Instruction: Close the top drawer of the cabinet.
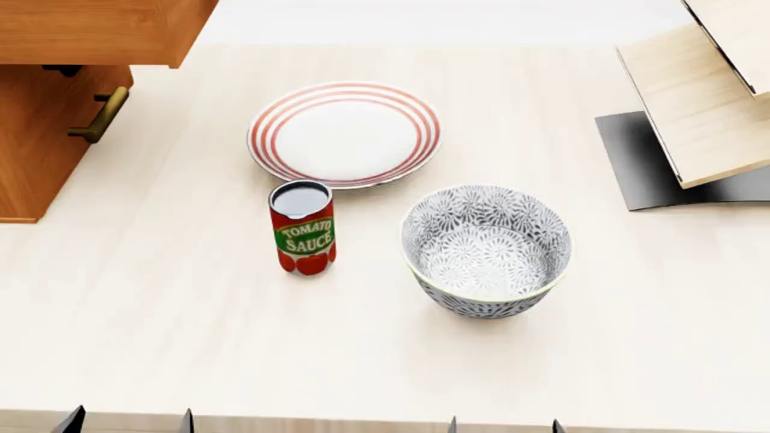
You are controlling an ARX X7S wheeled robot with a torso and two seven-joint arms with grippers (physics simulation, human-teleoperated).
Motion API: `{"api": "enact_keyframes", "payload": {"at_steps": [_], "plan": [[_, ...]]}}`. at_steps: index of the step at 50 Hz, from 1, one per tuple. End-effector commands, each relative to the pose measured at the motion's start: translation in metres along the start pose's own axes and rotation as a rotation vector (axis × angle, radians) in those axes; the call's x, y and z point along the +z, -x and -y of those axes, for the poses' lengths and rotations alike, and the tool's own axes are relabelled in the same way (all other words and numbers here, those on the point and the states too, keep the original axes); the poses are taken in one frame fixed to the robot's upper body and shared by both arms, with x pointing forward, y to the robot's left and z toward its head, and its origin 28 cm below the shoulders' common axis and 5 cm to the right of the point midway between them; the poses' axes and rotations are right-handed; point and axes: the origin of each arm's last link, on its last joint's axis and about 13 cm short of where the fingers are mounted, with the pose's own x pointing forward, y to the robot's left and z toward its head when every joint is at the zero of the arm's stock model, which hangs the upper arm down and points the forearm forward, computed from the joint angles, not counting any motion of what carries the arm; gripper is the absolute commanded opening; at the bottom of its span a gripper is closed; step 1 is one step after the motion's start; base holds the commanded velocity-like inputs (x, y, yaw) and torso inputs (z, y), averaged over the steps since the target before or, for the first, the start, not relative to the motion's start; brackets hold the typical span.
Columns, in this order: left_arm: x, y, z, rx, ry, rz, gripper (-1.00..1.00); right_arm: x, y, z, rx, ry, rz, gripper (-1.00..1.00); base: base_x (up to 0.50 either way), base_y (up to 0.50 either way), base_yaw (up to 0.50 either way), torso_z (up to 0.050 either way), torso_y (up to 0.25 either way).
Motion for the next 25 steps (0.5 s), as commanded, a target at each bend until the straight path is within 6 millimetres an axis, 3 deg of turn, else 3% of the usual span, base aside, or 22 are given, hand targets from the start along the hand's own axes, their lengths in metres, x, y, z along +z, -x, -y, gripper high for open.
{"api": "enact_keyframes", "payload": {"at_steps": [1,2,4,8,18,24,25], "plan": [[0.000,0.000,-0.002,0.000,0.000,0.000,1.00,0.000,0.000,0.000,0.000,0.000,0.000,1.00,0.00,0.00,0.00,0.000,0.000],[0.000,0.020,-0.006,-0.017,-0.006,-0.011,1.00,-0.006,0.007,-0.002,-0.012,0.007,0.005,1.00,0.00,0.00,0.00,0.000,0.000],[0.002,0.041,-0.014,-0.014,-0.005,0.000,1.00,-0.011,0.014,-0.005,-0.008,-0.006,-0.006,1.00,0.00,0.00,0.00,0.000,0.000],[0.005,0.110,-0.041,-0.020,-0.028,0.014,1.00,-0.010,0.011,-0.003,-0.019,0.023,0.009,1.00,0.00,0.00,0.00,0.000,0.000],[0.004,0.110,-0.039,-0.002,-0.005,-0.045,1.00,-0.010,0.013,-0.003,-0.054,0.028,0.023,1.00,0.00,0.00,0.00,0.000,0.000],[0.005,0.111,-0.039,-0.020,-0.034,0.011,1.00,-0.010,0.014,-0.002,-0.050,0.011,0.090,1.00,0.00,0.00,0.00,0.000,0.000],[-0.021,0.085,0.021,0.059,0.277,-0.168,1.00,0.050,-0.025,0.049,-0.211,-0.013,0.246,1.00,0.00,0.00,0.00,0.000,0.000]]}}
